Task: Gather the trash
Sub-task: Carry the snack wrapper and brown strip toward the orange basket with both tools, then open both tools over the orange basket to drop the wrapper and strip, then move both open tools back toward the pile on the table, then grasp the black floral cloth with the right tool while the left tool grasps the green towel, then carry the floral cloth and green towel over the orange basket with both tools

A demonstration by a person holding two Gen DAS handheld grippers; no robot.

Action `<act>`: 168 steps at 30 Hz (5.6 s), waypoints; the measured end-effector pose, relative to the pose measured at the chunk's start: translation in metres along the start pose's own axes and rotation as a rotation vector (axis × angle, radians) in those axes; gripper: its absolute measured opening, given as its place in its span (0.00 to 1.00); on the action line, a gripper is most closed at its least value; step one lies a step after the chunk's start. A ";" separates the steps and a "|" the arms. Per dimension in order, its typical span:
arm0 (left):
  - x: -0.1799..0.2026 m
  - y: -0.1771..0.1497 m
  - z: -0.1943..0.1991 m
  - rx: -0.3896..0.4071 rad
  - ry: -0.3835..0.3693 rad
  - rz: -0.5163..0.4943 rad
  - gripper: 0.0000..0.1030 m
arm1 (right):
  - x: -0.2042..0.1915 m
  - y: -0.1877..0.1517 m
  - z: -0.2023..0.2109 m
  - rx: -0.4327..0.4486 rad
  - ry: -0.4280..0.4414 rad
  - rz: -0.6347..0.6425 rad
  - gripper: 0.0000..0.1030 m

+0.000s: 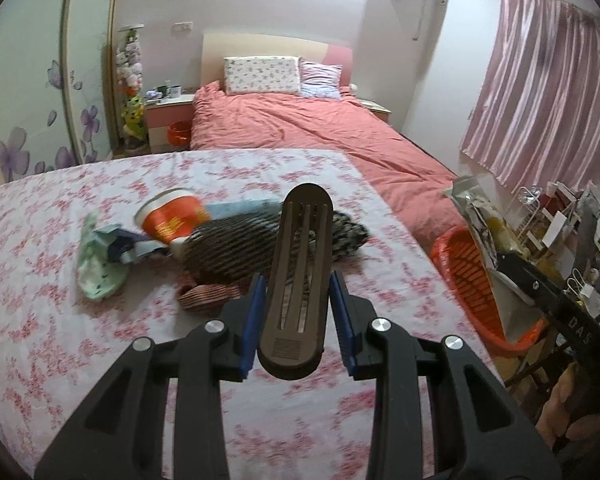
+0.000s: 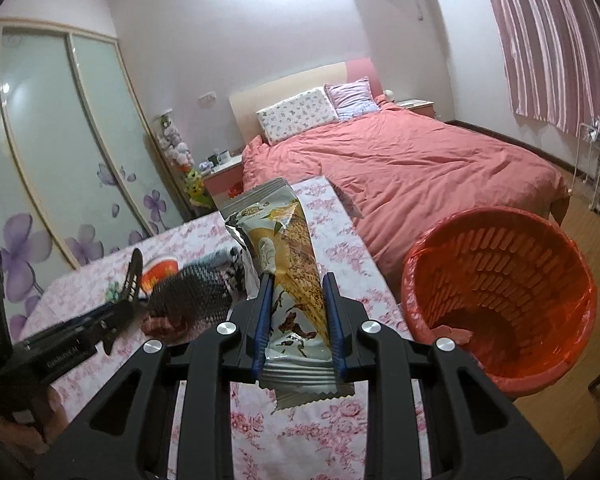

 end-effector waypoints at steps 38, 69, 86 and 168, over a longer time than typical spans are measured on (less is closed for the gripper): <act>0.263 -0.082 -0.130 -0.268 -0.303 -0.264 0.32 | 0.185 -0.025 0.025 0.033 -0.311 -0.236 0.25; 0.128 -0.034 -0.101 -0.120 -0.078 -0.158 0.60 | 0.162 -0.014 0.022 0.013 -0.296 -0.192 0.57; -0.068 -0.002 -0.056 -0.027 0.181 0.061 0.65 | 0.056 -0.009 -0.031 -0.077 -0.116 -0.032 0.57; -0.196 0.075 0.037 0.166 0.225 0.244 0.10 | -0.062 0.018 -0.102 -0.148 0.010 0.126 0.06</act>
Point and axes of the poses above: each gripper's, at about its wrist camera, not at the fingertips, and z roughly against the way its jaws point, x to its right, y to its top, the point moved 5 cm from there along -z, roughly the way its jaws point, and after that the axes turned 13 degrees about z, right-handed, at the moved point
